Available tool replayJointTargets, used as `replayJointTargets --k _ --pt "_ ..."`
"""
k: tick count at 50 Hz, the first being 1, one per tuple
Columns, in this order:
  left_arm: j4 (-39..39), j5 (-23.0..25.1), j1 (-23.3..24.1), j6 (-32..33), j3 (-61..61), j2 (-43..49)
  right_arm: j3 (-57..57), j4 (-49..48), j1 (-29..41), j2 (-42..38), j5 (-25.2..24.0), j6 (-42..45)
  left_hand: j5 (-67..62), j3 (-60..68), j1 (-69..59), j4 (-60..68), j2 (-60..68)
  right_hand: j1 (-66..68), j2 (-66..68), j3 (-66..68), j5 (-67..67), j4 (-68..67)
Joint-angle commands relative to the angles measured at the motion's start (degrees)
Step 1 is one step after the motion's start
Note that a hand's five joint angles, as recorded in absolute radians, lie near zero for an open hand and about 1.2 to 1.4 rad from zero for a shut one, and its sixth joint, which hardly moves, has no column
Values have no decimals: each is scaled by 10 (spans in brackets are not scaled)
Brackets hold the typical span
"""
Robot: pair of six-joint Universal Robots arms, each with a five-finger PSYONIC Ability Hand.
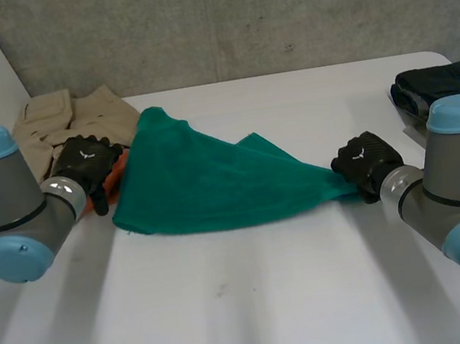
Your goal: Fold the laundry.
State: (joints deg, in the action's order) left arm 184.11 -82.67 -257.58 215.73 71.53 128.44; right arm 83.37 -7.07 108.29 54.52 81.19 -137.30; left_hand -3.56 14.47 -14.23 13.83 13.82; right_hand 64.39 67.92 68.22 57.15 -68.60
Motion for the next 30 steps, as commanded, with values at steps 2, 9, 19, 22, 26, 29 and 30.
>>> replayJointTargets --k 2,9,19,22,26,29,30 --pt "-2 65 -18 63 -11 40 4 0 4 0 0 -2 2 -11 8 -4 -4 156 121 118 129 -114" --pt "0 65 -2 53 -28 59 7 0 5 1 1 -2 -56 46 -49 53 53 156 121 118 129 -114" --pt "-8 75 17 1 -45 74 21 0 3 15 3 -11 -463 454 -457 461 461 156 121 118 129 -114" --pt "-14 70 23 -5 -53 66 29 0 -1 31 6 -20 -664 655 -658 662 662 156 121 118 129 -114" --pt "-38 59 32 -18 -53 26 36 11 -13 69 14 -43 -664 655 -658 662 662 156 121 118 129 -114" --pt "-74 59 44 -46 -40 -29 39 31 -28 111 12 -71 -664 655 -658 662 662 156 121 118 129 -114" --pt "-81 60 46 -54 -37 -45 37 38 -33 123 10 -79 -664 655 -658 662 662 156 121 118 129 -114"
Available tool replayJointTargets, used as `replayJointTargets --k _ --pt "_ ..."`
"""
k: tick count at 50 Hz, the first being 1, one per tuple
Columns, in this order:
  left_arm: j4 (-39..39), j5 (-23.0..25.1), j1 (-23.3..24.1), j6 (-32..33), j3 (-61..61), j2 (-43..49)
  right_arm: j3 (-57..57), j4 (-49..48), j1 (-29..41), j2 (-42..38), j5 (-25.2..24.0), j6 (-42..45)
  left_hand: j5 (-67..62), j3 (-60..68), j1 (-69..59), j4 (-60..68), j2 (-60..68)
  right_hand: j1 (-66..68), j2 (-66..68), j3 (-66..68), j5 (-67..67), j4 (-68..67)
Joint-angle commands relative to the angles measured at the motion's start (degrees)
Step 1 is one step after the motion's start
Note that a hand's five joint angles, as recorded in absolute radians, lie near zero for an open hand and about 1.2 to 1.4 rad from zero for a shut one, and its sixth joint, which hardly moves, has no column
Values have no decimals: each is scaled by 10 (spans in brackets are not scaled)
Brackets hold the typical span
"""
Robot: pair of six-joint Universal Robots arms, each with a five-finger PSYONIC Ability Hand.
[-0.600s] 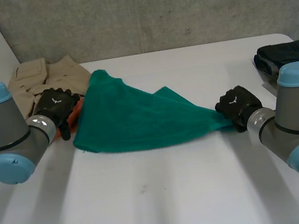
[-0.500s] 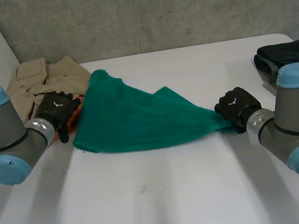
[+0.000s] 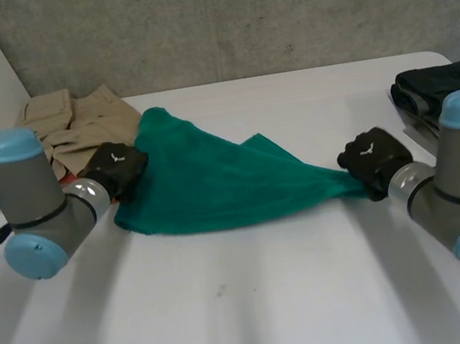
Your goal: Fold the laundry.
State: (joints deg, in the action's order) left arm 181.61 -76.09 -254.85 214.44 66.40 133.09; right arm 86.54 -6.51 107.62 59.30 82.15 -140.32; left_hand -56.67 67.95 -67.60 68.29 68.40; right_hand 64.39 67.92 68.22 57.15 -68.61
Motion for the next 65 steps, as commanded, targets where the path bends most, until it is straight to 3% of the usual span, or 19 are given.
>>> replayJointTargets --k 1,6,10,11,14,21,31,40,44,48,51,55,65 --pt "-63 -5 22 -50 19 -110 4 40 -32 85 -1 -57 -133 121 -124 117 116 156 121 118 129 -114" --pt "-79 -3 36 -110 50 -243 -20 99 -74 154 -26 -112 -133 121 -124 117 116 156 121 118 129 -114" --pt "-54 5 49 -135 63 -281 -41 135 -94 165 -58 -143 -133 121 -124 117 116 156 121 118 129 -114" --pt "-49 5 51 -136 64 -276 -45 140 -94 162 -60 -147 -92 79 -83 76 75 156 121 118 129 -114" --pt "-35 3 59 -119 66 -233 -70 146 -99 138 -53 -150 344 -357 353 -360 -361 156 121 118 129 -114" --pt "-56 -5 49 -23 80 -131 -109 165 -115 95 2 -150 385 -397 394 -401 -402 156 121 118 129 -114" --pt "-16 -7 37 0 35 -28 -121 164 -104 64 -3 -145 368 -381 377 -384 -385 156 121 118 129 -114" --pt "-59 -4 47 -6 -19 30 -125 159 -103 43 -2 -145 322 -335 332 -339 -340 156 121 118 129 -114" --pt "-75 -6 52 -10 -41 46 -128 157 -105 37 -1 -144 247 -260 256 -263 -264 156 121 118 129 -114" --pt "-87 -20 56 -15 -64 56 -131 157 -108 35 -1 -144 -96 83 -86 79 78 156 121 118 129 -114" --pt "-93 -37 58 -23 -75 55 -132 161 -110 39 -1 -145 -133 121 -124 117 116 156 121 118 129 -114" --pt "-111 -53 66 -26 -71 25 -132 174 -117 55 -4 -145 -133 121 -124 117 116 156 121 118 129 -114" --pt "-191 -12 70 -68 59 -255 -205 324 -172 113 -59 -81 -133 121 -124 117 116 156 121 118 129 -114"
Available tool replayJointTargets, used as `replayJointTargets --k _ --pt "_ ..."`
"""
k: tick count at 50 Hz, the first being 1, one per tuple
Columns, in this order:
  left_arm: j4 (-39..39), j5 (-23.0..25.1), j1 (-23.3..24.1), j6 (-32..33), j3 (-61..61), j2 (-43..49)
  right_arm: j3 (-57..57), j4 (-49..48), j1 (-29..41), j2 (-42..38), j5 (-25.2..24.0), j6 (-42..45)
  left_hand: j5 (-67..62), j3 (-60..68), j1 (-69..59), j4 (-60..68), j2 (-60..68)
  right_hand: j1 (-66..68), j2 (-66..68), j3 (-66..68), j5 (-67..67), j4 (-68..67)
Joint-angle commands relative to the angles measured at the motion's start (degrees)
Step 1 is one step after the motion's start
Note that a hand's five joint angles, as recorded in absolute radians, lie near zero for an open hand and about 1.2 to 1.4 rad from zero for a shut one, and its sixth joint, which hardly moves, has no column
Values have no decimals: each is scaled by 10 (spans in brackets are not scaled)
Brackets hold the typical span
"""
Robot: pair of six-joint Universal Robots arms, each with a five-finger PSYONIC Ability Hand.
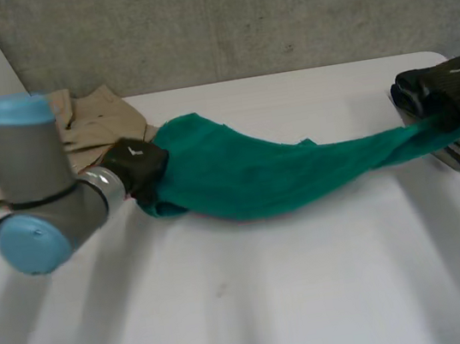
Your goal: Fold the laundry.
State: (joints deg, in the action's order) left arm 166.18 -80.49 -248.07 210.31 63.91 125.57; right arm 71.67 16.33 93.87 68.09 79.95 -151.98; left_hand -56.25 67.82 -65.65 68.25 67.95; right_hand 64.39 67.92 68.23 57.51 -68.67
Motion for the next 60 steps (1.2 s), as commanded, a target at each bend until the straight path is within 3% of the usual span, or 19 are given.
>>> replayJointTargets --k 1,9,15,23,27,28,29,30,31,32,36,41,44,46,51,54,60 --pt "-38 41 3 -31 98 -220 -83 123 -40 24 -44 33 -138 122 -144 117 121 156 121 118 125 -113" --pt "-38 50 7 -46 107 -277 -225 164 -37 -48 -31 -6 -138 122 -144 117 121 156 121 118 125 -113" --pt "-29 34 15 -42 59 -170 -337 131 10 -155 26 -63 -138 122 -144 117 121 156 121 118 125 -113" --pt "-31 -26 50 -41 -51 2 -377 -121 60 -299 123 -59 -138 122 -144 117 121 156 121 118 125 -113" --pt "-21 -60 55 -50 -98 45 -372 -273 75 -348 138 -32 -138 122 -144 117 121 156 121 118 125 -113" --pt "-18 -63 57 -53 -104 50 -373 -305 76 -357 138 -24 -138 122 -144 117 121 131 96 93 100 -88" --pt "-15 -67 61 -65 -114 59 -374 -354 76 -373 135 -7 -86 70 -92 66 69 -152 -188 -191 -184 195" --pt "-15 -64 64 -72 -117 62 -375 -370 76 -381 133 0 23 -38 17 -43 -40 -313 -349 -352 -345 356" --pt "-15 -57 69 -84 -118 61 -380 -391 78 -394 126 17 237 -253 231 -257 -254 -544 -579 -582 -575 587" --pt "-16 -56 74 -89 -115 57 -388 -383 81 -401 121 27 372 -388 366 -392 -389 -544 -579 -582 -575 587" --pt "-11 -76 77 -111 -95 35 -390 -296 83 -385 132 23 486 -502 480 -506 -503 -544 -579 -582 -575 587" --pt "13 -130 61 -138 -32 -40 -325 -135 80 -287 160 -20 500 -516 494 -520 -517 -544 -579 -582 -575 587" --pt "30 -143 58 -151 19 -83 -253 -57 78 -222 138 -38 491 -507 485 -512 -508 -524 -559 -562 -555 567" --pt "38 -143 58 -155 56 -107 -192 -17 76 -179 107 -45 490 -505 484 -510 -507 -427 -462 -465 -458 470" --pt "53 -146 69 -159 134 -136 -61 -3 76 -113 16 -77 443 -458 437 -463 -460 -302 -337 -340 -333 345" --pt "62 -143 76 -165 159 -132 -13 -16 81 -109 -15 -102 392 -408 386 -412 -409 -295 -330 -333 -326 338" --pt "72 -145 69 -209 142 -81 17 -79 97 -147 -28 -125 417 -433 411 -437 -434 -303 -339 -342 -334 346"
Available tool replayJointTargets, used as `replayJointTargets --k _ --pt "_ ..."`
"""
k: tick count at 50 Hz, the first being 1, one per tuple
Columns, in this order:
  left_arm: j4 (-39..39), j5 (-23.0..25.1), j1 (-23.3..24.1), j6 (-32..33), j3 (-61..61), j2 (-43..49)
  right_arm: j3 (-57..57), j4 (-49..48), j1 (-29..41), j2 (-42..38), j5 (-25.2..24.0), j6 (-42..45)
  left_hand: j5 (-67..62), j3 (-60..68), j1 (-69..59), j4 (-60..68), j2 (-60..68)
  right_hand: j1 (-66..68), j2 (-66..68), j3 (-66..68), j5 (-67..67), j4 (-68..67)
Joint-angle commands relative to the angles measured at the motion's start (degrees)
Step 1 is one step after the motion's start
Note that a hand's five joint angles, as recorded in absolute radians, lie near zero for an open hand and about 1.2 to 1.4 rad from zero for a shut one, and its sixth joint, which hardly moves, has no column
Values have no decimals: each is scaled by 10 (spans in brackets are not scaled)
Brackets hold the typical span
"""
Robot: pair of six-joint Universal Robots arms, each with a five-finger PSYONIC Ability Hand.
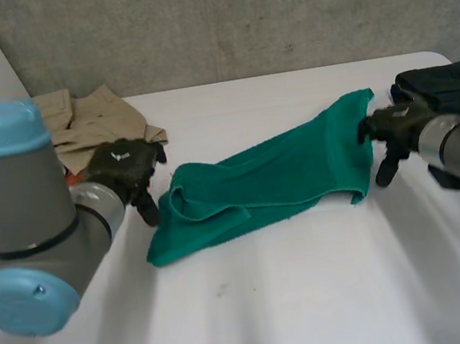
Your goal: Fold the laundry.
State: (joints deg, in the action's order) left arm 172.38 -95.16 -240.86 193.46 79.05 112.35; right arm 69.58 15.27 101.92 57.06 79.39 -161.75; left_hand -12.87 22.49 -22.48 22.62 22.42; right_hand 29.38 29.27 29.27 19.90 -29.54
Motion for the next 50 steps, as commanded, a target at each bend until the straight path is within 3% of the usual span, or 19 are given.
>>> replayJointTargets --k 1,8,10,12,17,25,34,38,45,48,50 --pt "9 2 -6 -48 -15 60 38 -78 20 -47 -21 -29 -6 10 -10 9 11 37 38 38 32 -35" --pt "-7 -4 -18 -105 -77 125 31 -179 46 -100 1 -24 31 -27 27 -28 -26 35 36 36 30 -33" --pt "-15 0 -19 -122 -95 139 30 -211 52 -109 16 -23 34 -30 30 -32 -30 200 201 201 195 -199" --pt "-27 2 -20 -142 -115 152 34 -238 57 -109 27 -20 34 -30 30 -32 -30 504 505 505 499 -503" --pt "-70 15 -19 -180 -165 182 56 -252 58 -84 34 -8 29 -25 25 -27 -25 506 507 507 501 -505" --pt "-151 34 -12 -236 -272 248 141 -268 27 54 8 22 -10 13 -14 12 14 506 507 507 501 -505" --pt "-160 -37 -5 -239 -338 299 178 -263 -57 201 -23 5 -215 218 -218 217 219 506 507 507 501 -505" --pt "-155 -40 2 -233 -339 300 175 -238 -78 234 -41 -16 -260 264 -264 262 264 506 507 507 501 -505" --pt "-153 -28 14 -205 -322 297 170 -195 -78 228 -59 -24 -287 291 -291 290 292 506 507 507 501 -505" --pt "-150 -16 20 -188 -314 293 161 -192 -71 203 -57 -6 -378 381 -382 380 382 506 507 507 501 -505" --pt "-147 -17 21 -170 -316 293 152 -190 -67 186 -56 3 -536 539 -539 538 540 506 507 507 501 -505"
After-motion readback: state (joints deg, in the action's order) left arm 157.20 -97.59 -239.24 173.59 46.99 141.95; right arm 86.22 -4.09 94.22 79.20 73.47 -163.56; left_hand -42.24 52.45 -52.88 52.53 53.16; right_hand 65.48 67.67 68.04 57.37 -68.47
